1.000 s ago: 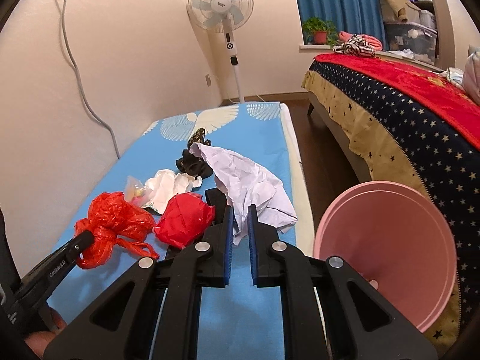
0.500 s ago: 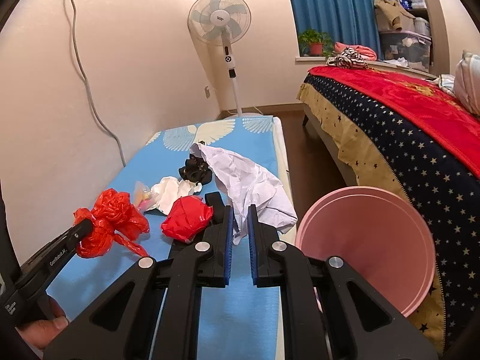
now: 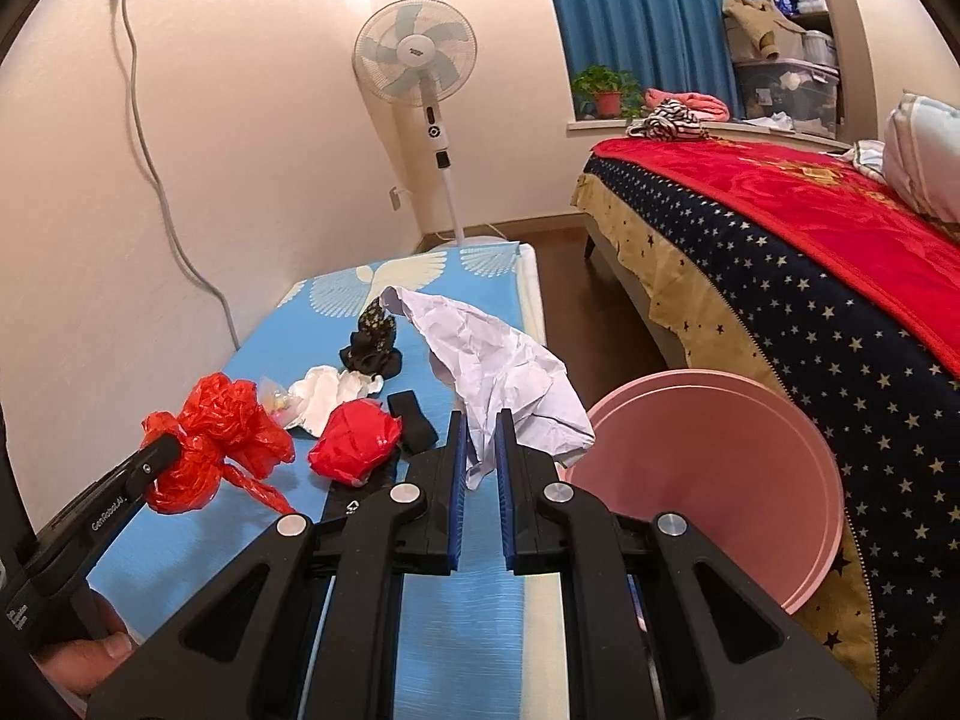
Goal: Collect trash
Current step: 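Grasp the orange plastic bag with the left tool while the right tool grasps white paper, then carry the orange bag and white paper over the pink wastebasket and open both tools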
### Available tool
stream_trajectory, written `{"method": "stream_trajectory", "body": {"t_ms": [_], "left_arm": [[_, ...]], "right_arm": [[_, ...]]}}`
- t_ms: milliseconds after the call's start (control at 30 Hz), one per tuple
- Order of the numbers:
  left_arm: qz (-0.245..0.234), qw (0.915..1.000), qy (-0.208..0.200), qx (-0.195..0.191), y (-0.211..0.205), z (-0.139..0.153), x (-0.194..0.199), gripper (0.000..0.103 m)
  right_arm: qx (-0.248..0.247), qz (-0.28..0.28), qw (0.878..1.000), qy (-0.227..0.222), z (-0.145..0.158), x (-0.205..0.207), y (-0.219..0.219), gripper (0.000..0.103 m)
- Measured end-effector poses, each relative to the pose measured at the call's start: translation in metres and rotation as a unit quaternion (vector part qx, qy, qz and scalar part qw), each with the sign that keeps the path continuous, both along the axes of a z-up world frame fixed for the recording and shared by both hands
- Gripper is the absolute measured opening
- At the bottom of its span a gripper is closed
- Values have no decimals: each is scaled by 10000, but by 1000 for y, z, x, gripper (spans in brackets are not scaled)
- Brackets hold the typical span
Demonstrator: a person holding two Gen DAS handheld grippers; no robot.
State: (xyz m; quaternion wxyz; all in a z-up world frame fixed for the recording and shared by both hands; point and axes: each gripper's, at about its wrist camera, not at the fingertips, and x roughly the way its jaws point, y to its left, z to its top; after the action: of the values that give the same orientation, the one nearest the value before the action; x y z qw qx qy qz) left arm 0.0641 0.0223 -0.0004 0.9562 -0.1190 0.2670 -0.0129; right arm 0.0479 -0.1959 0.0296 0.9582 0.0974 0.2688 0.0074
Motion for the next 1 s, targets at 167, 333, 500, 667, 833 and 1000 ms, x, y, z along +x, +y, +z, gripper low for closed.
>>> {"method": "stream_trajectory", "body": {"t_ms": [167,333,500,667,833,1000], "left_arm": [[-81,10000,-45,8,-5,2,-1,7],[-180,9998,-103,18,-13,4,-1,7],[-293,9994,-173,36,-21,7,-2,7],[-407,9989,-232,77,-30,10,0,7],[-496,9984,-257,74,-37,11,2,7],[-602,9977,-311,87,-46,14,4,7]], "right_arm": [[10,-104,9999,-12,1,-6,-7,10],[38,-221,9997,-33,3,-11,-15,10],[49,-321,9995,-50,4,-14,-20,10],[59,-401,9992,-56,4,-14,-26,10],[62,-489,9988,-69,5,-13,-31,10],[37,-591,9982,-98,6,-14,-38,10]]}}
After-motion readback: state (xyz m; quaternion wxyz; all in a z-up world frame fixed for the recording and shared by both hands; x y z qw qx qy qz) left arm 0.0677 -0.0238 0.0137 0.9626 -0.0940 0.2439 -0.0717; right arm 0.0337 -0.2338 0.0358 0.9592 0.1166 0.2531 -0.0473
